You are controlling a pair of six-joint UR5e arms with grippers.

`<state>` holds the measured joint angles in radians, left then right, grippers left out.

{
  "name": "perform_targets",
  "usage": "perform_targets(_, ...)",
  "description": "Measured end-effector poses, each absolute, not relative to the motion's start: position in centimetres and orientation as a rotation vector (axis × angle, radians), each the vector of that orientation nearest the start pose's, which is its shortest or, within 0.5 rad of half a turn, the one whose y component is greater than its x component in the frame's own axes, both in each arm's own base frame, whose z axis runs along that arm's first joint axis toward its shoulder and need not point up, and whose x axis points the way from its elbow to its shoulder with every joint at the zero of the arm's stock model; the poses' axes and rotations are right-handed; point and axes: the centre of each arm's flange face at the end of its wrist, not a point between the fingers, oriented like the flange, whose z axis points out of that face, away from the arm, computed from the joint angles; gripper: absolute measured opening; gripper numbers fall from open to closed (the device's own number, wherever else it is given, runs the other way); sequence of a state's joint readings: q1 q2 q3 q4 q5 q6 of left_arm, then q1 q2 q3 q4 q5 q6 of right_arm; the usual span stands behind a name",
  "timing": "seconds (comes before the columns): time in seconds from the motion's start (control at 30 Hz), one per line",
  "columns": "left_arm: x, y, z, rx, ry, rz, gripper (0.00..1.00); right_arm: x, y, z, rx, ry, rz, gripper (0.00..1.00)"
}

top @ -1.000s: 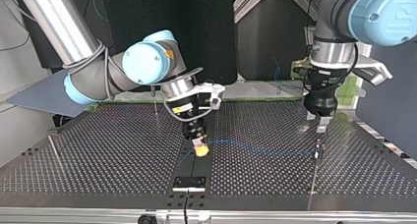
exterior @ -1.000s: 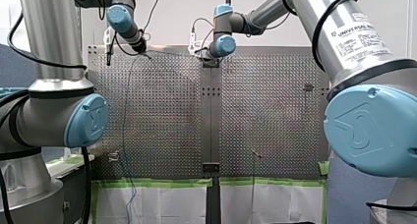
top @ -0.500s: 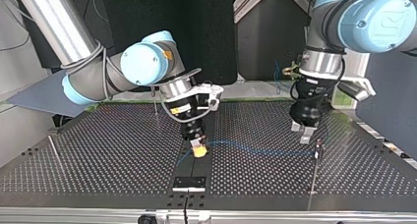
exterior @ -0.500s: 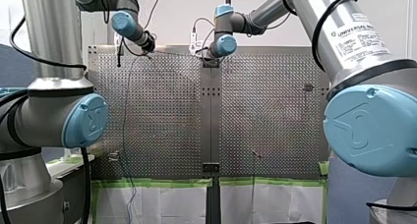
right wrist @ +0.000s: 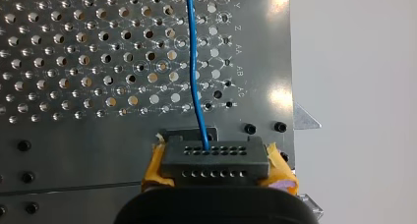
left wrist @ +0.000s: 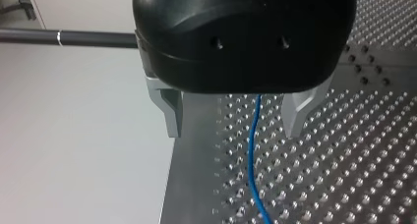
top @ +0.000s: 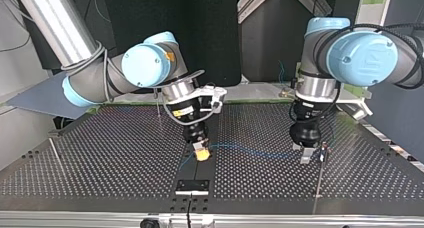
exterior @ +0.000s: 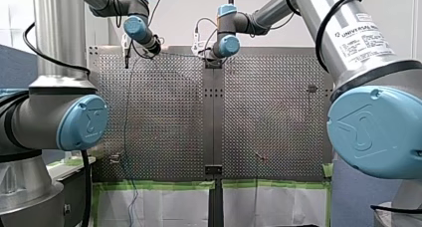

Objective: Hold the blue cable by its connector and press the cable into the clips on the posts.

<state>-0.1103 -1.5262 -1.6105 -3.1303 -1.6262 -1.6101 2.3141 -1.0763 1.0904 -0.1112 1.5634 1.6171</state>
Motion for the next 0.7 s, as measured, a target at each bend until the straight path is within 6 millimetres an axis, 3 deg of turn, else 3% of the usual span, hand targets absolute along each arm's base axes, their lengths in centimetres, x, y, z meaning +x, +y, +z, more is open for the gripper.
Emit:
perform_targets(0.37, 48.8, -18.9, 48.3, -0.007, 1.57, -0.028, 1.0, 57.5, -42.6, 44.2, 1.637, -0.755, 1.84, 0.0)
perform_targets(0.7, 49.1, -18.8, 48.8, -0.033, 1.543, -0.003, 1.0, 57.7, -42.3, 44.2, 1.642, -0.751, 1.843, 0.0)
